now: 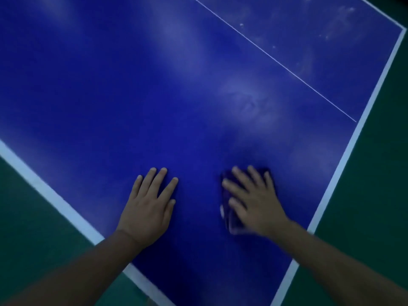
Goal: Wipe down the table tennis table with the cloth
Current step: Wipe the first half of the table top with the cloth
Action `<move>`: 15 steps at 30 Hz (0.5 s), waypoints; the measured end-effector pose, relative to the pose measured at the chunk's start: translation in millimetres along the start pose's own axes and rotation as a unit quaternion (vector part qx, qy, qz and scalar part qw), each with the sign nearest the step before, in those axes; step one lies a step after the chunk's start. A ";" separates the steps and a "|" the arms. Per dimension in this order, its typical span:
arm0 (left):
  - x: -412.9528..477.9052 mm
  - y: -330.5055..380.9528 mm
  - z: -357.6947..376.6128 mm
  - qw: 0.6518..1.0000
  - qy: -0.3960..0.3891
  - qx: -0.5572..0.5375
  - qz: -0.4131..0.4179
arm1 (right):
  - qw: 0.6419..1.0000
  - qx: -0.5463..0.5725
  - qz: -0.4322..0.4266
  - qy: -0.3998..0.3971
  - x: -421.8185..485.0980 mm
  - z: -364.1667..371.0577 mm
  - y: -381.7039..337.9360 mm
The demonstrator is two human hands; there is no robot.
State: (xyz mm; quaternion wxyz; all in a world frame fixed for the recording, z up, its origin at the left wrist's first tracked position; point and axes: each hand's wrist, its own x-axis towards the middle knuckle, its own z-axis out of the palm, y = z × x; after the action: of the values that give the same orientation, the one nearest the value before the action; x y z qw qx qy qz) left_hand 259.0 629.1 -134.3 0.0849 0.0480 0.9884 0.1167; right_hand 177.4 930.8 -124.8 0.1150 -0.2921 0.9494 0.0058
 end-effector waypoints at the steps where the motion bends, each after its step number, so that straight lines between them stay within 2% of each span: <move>1: -13.8 0.0 3.4 1.000 0.004 -0.002 -0.007 | 0.997 0.012 0.077 0.001 16.6 -4.6 -0.8; 3: -37.0 2.9 9.0 0.999 0.014 -0.011 -0.030 | 0.979 0.036 0.200 0.012 38.4 -2.1 -28.9; 5: -57.9 10.5 13.9 0.998 0.023 -0.024 -0.056 | 0.975 0.041 0.217 0.015 31.7 6.0 -73.7; 7: -77.7 18.5 18.6 0.996 0.028 -0.034 -0.073 | 0.989 0.019 0.143 0.033 -7.7 19.0 -121.3; 9: -98.3 23.7 22.7 0.996 0.031 -0.039 -0.081 | 0.999 0.007 0.030 0.023 -67.7 33.1 -156.6; 12: -127.7 28.8 28.6 0.994 0.038 -0.047 -0.095 | 0.995 -0.022 -0.093 -0.013 -107.9 34.8 -140.2; 13: -135.3 30.8 30.1 0.993 0.039 -0.052 -0.096 | 0.993 -0.042 -0.106 -0.011 -102.0 31.3 -125.8; 15: -148.2 33.7 32.8 0.992 0.045 -0.062 -0.105 | 0.997 -0.050 -0.058 -0.004 -74.2 18.7 -110.2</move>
State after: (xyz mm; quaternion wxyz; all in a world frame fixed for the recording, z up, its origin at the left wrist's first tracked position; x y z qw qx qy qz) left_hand 412.8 652.0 -134.5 0.0545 -0.0664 0.9817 0.1702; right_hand 302.2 882.0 -120.4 0.1043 -0.3516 0.9291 0.0482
